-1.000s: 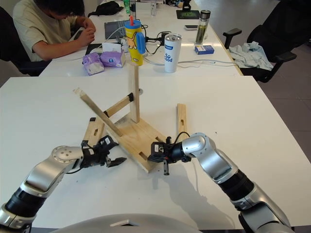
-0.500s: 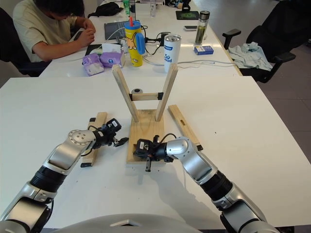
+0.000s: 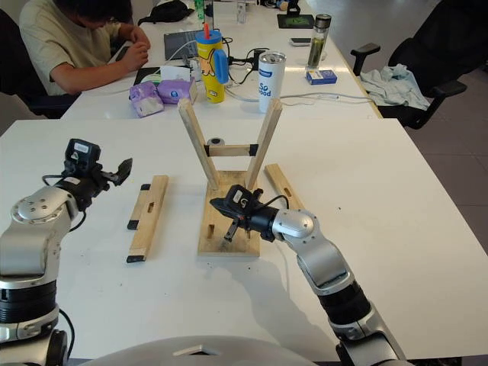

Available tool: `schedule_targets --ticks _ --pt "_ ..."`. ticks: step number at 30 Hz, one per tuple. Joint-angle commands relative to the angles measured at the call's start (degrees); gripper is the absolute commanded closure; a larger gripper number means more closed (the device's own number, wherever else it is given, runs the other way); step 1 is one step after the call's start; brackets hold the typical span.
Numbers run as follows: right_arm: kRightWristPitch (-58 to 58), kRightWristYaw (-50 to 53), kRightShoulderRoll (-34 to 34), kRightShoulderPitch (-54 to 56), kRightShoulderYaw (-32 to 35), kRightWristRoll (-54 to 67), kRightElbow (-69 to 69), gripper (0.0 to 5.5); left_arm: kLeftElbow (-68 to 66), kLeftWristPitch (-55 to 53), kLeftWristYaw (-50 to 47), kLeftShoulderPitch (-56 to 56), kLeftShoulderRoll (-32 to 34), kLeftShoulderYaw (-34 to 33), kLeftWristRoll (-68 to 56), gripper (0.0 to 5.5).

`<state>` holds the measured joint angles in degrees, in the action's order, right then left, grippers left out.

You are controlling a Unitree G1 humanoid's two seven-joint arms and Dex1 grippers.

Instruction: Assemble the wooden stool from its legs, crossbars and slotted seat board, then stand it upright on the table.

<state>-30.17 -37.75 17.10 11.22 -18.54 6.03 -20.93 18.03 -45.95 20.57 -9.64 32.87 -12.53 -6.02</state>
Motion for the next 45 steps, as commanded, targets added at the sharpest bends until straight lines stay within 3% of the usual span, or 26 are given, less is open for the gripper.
schedule_targets --ticks 1,14,22,29,39,45 --pt "-2.11 2.99 -0.81 -1.08 2.40 1.26 -0.40 5.50 -9.56 -0.56 2.70 2.16 -0.59 -0.57 -2.20 1.60" --pt "-3.46 4.20 -1.75 -0.58 4.21 4.59 1.01 5.50 -13.51 -2.09 7.66 5.38 -1.33 1.96 -6.67 1.60" --pt "-5.81 6.25 -2.63 -0.63 5.62 6.97 0.08 4.31 -14.32 -2.51 8.13 5.98 -0.77 4.17 -6.56 1.57" --pt "-5.32 8.37 -2.68 -0.63 5.24 5.93 0.78 4.19 -13.95 -5.24 6.33 5.09 -2.42 4.10 -7.71 1.57" --pt "-8.32 13.49 -5.39 1.66 6.93 6.57 1.01 4.15 -15.05 -3.63 3.17 8.13 -2.84 6.50 -4.83 3.20" --pt "-6.26 13.65 -5.93 1.28 7.33 6.95 1.07 4.15 -17.01 -0.59 2.06 5.03 -3.43 4.37 -5.40 4.11"
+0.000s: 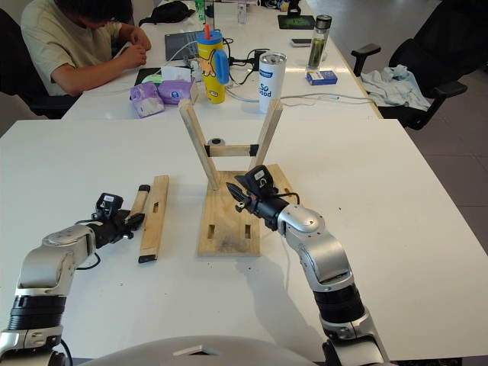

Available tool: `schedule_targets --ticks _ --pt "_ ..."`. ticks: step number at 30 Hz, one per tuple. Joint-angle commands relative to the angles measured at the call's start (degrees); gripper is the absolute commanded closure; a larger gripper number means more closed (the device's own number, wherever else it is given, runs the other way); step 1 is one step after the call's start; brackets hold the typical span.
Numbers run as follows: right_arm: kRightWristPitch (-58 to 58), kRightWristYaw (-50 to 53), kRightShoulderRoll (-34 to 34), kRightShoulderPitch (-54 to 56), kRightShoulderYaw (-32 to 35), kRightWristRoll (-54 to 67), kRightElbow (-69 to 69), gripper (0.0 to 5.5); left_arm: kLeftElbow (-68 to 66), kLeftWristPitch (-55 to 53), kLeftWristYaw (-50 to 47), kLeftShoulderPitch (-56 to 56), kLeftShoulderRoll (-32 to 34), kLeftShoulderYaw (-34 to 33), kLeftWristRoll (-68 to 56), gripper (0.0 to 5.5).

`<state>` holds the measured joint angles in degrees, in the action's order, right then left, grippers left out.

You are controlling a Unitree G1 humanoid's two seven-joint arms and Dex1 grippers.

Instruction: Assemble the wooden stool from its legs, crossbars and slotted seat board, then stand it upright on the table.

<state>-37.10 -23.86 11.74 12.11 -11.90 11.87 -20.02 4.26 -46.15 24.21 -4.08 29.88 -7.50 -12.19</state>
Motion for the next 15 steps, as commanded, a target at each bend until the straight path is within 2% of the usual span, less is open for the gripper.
schedule_targets --ticks 1,7,11,13,15 --pt "0.33 -0.68 -0.69 0.31 1.02 1.96 0.19 4.15 -3.75 0.05 -1.70 -1.34 -0.32 -0.65 0.92 4.19" --pt "-2.39 -4.00 -0.96 1.01 3.33 8.54 -0.36 4.15 -4.99 7.31 -4.03 -4.96 -0.61 -2.97 1.62 4.21" --pt "-5.19 -4.26 -3.94 1.25 7.40 16.73 -2.14 4.15 2.22 21.21 -4.33 -6.99 0.11 -2.54 4.06 4.21" --pt "-7.34 -3.34 -5.90 2.08 10.30 21.79 -2.39 4.15 6.44 23.93 -4.60 -8.10 -1.92 -4.19 1.63 4.21" --pt "-10.01 -2.26 -7.49 3.37 13.87 28.17 -2.61 3.85 10.09 27.47 -4.20 -9.34 -2.34 -3.64 1.54 4.21"
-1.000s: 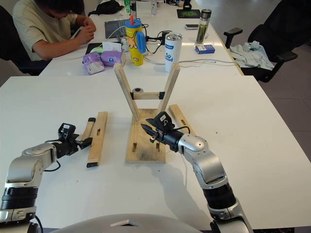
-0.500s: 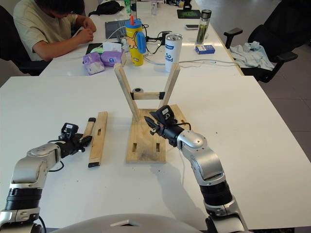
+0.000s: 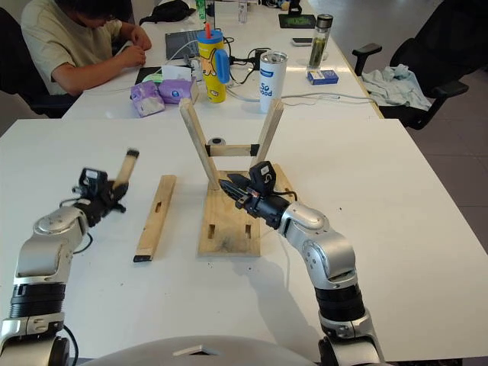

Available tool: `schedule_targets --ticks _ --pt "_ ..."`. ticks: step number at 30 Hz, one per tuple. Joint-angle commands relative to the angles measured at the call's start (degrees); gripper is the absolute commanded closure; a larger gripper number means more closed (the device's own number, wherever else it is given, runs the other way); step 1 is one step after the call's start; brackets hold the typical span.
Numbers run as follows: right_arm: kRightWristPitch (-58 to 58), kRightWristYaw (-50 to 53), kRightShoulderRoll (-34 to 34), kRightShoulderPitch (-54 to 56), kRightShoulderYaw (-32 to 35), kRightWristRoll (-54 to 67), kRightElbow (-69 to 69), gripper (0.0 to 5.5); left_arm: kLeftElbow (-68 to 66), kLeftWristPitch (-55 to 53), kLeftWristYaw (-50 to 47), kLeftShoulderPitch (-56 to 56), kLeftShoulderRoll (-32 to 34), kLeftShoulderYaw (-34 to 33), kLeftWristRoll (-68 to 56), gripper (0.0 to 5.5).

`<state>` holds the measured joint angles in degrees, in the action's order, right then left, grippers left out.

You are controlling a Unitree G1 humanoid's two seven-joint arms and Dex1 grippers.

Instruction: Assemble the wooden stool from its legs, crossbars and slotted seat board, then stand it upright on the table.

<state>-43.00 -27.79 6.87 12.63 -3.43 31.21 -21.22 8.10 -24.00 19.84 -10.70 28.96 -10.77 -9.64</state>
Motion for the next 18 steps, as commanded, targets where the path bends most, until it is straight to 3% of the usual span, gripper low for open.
schedule_targets --ticks 1,9,18 --pt "-5.38 2.57 -3.24 3.78 7.36 12.08 -1.44 3.73 8.23 7.01 0.36 -3.61 -1.92 -0.11 -1.51 4.21" --pt "-10.06 10.85 -3.94 11.87 17.72 31.94 1.41 2.52 18.34 9.28 4.08 -9.18 -2.08 10.14 0.66 4.21" --pt "-7.42 18.84 -3.92 17.28 21.68 42.13 5.74 2.44 16.18 10.93 6.78 -10.07 -5.48 18.66 2.34 4.21"
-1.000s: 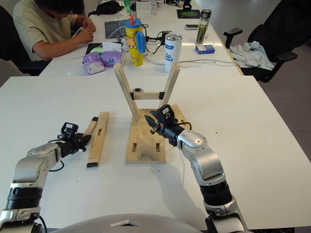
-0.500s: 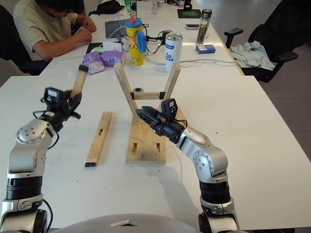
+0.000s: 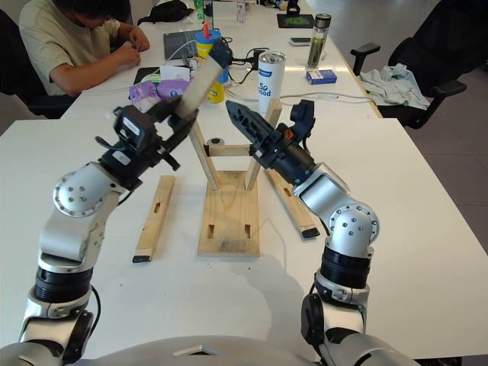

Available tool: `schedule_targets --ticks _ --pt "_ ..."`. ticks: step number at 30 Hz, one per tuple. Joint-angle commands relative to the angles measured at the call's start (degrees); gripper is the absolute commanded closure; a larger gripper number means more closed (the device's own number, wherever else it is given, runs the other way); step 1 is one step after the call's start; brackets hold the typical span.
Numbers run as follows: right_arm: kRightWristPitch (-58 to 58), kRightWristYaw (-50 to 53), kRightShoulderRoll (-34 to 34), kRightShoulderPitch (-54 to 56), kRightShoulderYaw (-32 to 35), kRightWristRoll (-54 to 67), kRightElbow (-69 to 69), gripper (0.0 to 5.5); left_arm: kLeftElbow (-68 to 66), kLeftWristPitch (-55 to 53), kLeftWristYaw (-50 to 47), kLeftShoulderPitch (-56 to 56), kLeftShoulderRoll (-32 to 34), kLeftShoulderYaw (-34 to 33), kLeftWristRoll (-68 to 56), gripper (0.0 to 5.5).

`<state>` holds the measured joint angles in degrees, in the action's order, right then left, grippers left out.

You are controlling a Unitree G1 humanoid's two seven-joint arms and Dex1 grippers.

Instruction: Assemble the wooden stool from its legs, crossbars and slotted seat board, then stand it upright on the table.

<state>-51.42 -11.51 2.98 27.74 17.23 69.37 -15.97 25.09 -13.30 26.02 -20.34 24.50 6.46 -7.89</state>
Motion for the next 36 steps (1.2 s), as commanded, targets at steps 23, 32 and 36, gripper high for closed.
schedule_targets --ticks 23,32,36 --pt "4.80 7.65 3.48 1.80 -1.77 9.66 1.59 4.97 -1.04 0.20 2.37 1.54 -0.83 4.37 4.02 4.21" --pt "5.15 7.38 7.91 -2.88 -1.42 4.92 1.91 5.02 4.02 -5.83 2.62 3.19 -5.64 -0.24 -9.10 2.47" --pt "3.21 6.39 15.46 -9.97 0.92 1.76 0.01 5.02 5.87 -7.92 1.69 5.20 -5.91 -2.84 -12.88 2.11"
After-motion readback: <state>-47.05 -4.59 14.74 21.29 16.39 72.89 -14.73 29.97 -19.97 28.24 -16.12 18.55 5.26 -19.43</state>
